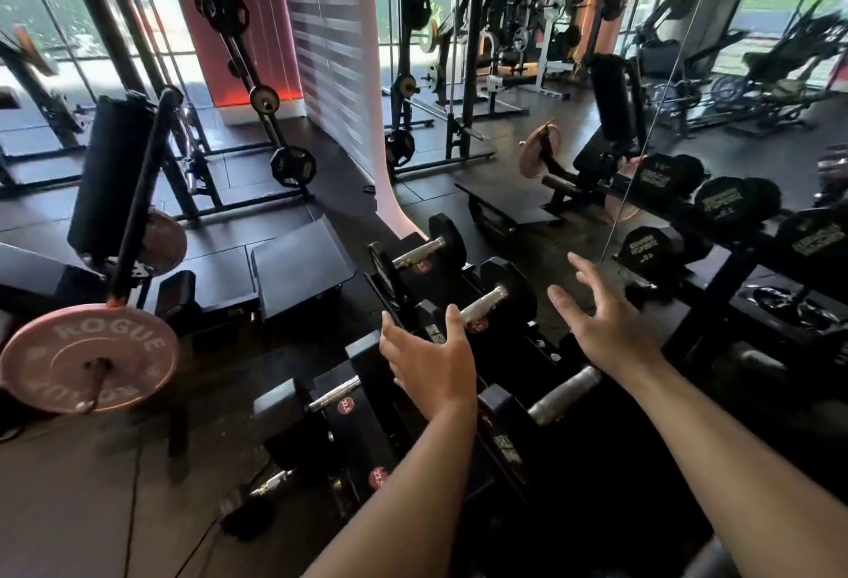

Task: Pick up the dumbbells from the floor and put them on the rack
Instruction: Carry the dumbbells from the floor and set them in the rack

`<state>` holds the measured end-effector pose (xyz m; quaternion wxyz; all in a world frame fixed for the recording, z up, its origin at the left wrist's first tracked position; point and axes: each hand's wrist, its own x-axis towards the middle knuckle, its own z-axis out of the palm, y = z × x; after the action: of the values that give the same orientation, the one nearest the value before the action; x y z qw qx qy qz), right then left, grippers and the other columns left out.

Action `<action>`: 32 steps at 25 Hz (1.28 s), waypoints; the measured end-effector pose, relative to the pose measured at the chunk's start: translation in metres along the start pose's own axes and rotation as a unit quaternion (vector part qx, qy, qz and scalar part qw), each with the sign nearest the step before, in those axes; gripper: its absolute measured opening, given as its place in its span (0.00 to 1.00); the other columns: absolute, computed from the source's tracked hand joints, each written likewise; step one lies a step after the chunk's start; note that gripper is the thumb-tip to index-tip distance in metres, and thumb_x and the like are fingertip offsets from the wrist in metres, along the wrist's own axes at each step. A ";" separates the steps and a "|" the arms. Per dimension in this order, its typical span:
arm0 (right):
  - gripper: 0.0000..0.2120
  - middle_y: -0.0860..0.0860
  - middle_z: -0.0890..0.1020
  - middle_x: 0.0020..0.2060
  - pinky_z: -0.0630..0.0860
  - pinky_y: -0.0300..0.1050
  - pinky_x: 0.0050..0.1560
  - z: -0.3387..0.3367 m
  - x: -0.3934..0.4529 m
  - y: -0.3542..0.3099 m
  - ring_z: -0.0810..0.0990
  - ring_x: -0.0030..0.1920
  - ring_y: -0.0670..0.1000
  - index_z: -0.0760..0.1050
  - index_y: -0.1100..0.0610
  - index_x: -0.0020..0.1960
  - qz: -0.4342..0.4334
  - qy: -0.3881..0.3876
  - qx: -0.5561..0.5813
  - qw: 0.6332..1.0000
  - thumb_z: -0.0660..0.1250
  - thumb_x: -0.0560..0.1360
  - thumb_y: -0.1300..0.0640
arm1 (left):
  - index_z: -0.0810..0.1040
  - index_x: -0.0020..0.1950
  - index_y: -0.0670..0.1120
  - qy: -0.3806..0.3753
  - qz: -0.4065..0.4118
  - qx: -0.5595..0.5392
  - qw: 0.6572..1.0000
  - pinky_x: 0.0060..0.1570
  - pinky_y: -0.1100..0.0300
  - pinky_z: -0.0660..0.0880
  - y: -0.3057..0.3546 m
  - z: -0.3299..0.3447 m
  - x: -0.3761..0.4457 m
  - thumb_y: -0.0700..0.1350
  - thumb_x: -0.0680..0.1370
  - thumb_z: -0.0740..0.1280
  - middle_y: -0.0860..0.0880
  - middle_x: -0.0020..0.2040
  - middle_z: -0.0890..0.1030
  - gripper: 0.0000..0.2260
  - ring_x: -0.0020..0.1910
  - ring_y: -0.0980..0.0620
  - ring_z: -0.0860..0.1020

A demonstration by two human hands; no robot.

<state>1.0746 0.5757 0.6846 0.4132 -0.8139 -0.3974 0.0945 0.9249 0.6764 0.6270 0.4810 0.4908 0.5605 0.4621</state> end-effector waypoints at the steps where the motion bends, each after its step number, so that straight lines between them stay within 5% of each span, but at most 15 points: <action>1: 0.28 0.48 0.68 0.74 0.65 0.51 0.63 0.008 0.011 -0.006 0.68 0.72 0.54 0.60 0.39 0.77 -0.003 0.000 0.005 1.000 0.62 0.79 0.39 | 0.55 0.80 0.50 -0.001 0.003 -0.001 1.000 0.73 0.37 0.62 0.003 0.003 0.014 0.63 0.74 0.70 0.46 0.79 0.60 0.42 0.77 0.43 0.63; 15: 0.29 0.49 0.70 0.73 0.65 0.43 0.63 0.171 0.235 -0.035 0.68 0.72 0.49 0.62 0.41 0.77 0.002 -0.019 0.046 0.999 0.65 0.78 0.41 | 0.55 0.81 0.50 0.005 -0.018 0.044 0.999 0.72 0.36 0.62 -0.009 0.068 0.265 0.61 0.73 0.73 0.45 0.80 0.59 0.43 0.76 0.39 0.65; 24: 0.34 0.54 0.70 0.72 0.65 0.43 0.65 0.252 0.312 0.000 0.70 0.72 0.54 0.63 0.46 0.77 0.037 -0.021 0.025 0.999 0.69 0.75 0.41 | 0.59 0.80 0.61 -0.051 -0.042 0.058 0.996 0.69 0.45 0.67 -0.038 0.106 0.335 0.60 0.73 0.73 0.49 0.81 0.57 0.39 0.77 0.42 0.63; 29: 0.32 0.53 0.73 0.70 0.66 0.41 0.61 0.268 0.322 0.019 0.72 0.69 0.54 0.64 0.44 0.76 0.046 -0.012 0.020 0.999 0.70 0.75 0.45 | 0.67 0.76 0.55 -0.100 -0.058 0.057 0.992 0.59 0.55 0.72 -0.049 0.118 0.346 0.47 0.77 0.71 0.47 0.75 0.67 0.28 0.68 0.46 0.73; 32: 0.30 0.53 0.77 0.67 0.69 0.42 0.60 0.274 0.325 0.026 0.75 0.66 0.55 0.66 0.43 0.75 0.036 0.006 0.004 0.999 0.70 0.75 0.47 | 0.68 0.72 0.55 -0.101 -0.043 0.049 0.993 0.56 0.51 0.76 -0.054 0.117 0.343 0.40 0.78 0.66 0.46 0.70 0.72 0.24 0.61 0.46 0.76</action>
<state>1.1739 0.9661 0.5466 0.4152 -0.8265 -0.3651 0.1060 1.0164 1.0177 0.5314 0.5299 0.5337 0.5515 0.3607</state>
